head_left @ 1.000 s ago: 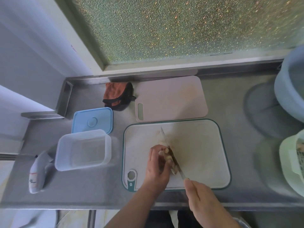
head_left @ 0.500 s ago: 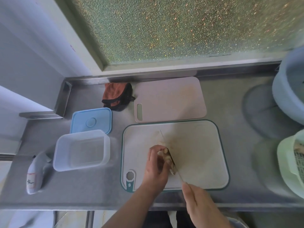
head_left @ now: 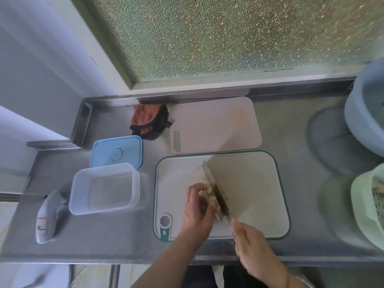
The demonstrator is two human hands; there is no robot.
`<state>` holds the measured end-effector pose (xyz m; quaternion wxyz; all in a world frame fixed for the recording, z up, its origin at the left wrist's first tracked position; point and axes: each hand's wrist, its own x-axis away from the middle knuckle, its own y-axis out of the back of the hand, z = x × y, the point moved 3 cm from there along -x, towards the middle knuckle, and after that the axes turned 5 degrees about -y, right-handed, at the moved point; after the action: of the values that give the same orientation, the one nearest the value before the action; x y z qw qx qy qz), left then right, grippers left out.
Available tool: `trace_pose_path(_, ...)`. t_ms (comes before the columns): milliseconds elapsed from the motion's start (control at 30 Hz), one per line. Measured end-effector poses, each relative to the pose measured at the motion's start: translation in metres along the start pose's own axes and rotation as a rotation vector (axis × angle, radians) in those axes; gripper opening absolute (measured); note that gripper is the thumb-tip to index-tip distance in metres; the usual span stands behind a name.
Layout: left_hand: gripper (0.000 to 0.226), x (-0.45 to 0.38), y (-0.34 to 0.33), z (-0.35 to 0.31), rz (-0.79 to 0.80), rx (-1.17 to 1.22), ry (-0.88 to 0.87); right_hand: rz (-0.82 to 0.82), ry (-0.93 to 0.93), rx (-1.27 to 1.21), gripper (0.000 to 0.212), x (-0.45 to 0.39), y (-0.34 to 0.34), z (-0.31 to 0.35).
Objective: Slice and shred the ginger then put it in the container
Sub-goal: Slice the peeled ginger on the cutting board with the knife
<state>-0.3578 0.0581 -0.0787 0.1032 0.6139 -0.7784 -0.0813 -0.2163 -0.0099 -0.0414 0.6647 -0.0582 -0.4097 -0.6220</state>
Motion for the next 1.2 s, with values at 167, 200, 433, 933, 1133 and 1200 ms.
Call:
trace_pose_path(167,0.036,0.007,0.004,-0.001,0.011,0.065,0.067,-0.002,-0.085,-0.222,0.058,0.000,0.023,-0.015)
trace_pose_path(200,0.036,0.007,0.004,-0.002,0.011,0.093,0.075,-0.002,-0.140,-0.312,0.055,-0.002,0.032,-0.017)
trace_pose_path(433,0.038,0.000,0.014,-0.006,0.031,-0.022,0.019,0.036,-0.216,-0.390,0.046,-0.012,0.064,-0.024)
trace_pose_path(933,0.049,-0.012,-0.029,-0.021,0.312,-0.746,-0.366,0.044,-0.131,-0.245,0.052,-0.003,0.067,-0.037)
trace_pose_path(1133,0.062,-0.004,0.009,-0.017,0.255,-0.822,-0.540,0.051,0.016,-0.081,0.058,-0.002,0.072,-0.029)
trace_pose_path(1200,0.062,0.001,0.027,-0.012,0.241,-0.847,-0.564,0.084,0.111,0.043,0.054,-0.004,0.066,-0.017)
